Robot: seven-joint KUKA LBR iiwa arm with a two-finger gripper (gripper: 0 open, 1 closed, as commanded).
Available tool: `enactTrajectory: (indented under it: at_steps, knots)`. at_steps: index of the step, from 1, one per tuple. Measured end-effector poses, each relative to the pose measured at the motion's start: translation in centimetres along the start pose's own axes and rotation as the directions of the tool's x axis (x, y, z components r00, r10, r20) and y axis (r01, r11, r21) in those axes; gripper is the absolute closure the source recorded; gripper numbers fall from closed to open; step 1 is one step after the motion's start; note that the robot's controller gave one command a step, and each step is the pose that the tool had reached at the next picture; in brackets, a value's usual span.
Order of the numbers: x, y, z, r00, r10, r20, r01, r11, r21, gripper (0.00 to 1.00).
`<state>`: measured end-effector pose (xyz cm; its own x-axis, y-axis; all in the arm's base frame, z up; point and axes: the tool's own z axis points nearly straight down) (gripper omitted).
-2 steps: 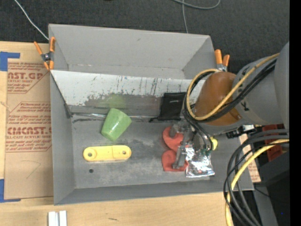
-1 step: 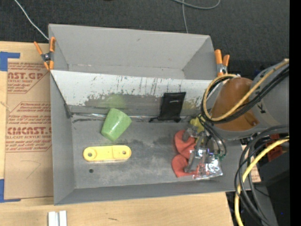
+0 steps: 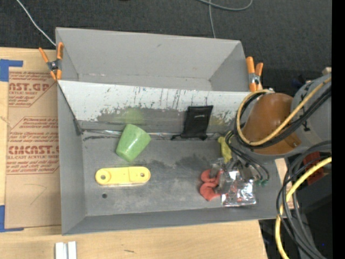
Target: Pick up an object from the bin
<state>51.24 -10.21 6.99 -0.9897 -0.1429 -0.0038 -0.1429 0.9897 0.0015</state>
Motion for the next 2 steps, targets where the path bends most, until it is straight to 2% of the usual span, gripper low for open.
enactTrajectory:
  at_steps: [2]
  knots:
    - [0.15,0.08,-0.3,1.0,0.0,-0.003,0.0,1.0,-0.001,1.0]
